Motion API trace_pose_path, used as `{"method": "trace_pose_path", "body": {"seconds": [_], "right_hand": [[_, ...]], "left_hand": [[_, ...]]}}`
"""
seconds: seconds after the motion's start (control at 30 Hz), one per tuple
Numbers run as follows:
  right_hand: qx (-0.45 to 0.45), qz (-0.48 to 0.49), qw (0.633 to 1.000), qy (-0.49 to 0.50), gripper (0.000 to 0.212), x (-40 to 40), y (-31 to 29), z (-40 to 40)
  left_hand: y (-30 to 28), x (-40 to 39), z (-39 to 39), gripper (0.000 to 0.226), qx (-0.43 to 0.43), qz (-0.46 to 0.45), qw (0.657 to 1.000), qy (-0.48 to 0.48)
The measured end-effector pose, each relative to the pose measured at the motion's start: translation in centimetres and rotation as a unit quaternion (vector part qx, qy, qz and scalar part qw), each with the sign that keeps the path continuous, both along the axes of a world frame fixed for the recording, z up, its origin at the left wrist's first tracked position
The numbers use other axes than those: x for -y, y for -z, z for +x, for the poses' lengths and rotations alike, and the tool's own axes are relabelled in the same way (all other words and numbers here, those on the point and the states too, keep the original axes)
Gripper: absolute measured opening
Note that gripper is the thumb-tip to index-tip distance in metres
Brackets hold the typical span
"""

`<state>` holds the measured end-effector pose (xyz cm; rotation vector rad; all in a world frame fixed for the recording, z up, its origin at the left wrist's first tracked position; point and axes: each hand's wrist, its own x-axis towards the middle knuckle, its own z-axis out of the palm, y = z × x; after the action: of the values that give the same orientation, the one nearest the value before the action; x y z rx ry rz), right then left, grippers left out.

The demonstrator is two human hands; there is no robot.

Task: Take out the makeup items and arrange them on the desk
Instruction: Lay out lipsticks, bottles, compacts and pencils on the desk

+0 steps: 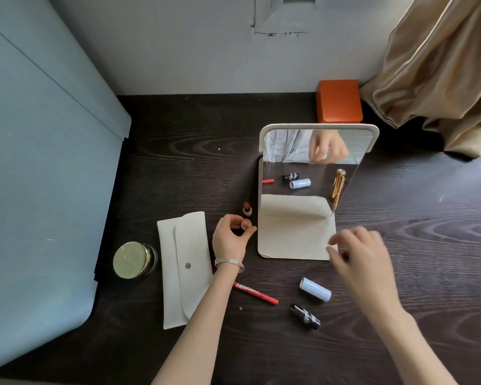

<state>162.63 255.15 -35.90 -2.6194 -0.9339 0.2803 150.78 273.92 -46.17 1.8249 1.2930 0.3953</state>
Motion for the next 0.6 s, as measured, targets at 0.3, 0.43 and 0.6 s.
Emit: {"method": "trace_pose_path", "body": {"seconds": [0.3, 0.43, 0.6], "right_hand": [[-0.114, -0.177, 0.974, 0.085, 0.041, 3.3, 1.5, 3.1], [-0.14, -0.147, 0.974, 0.097, 0.014, 3.2, 1.7, 3.1], [-0.224, 0.006, 0.968, 0.11, 0.006, 3.0, -0.2, 3.0]], "left_hand": [[-0.4, 0.3, -0.2, 0.049, 0.002, -0.009, 1.0, -0.018], [-2.0, 1.0, -1.3, 0.045, 0.038, 0.006, 0.995, -0.091], [-5.8, 3.9, -2.7, 0.022, 0.093, 0.061, 0.991, -0.078]]}}
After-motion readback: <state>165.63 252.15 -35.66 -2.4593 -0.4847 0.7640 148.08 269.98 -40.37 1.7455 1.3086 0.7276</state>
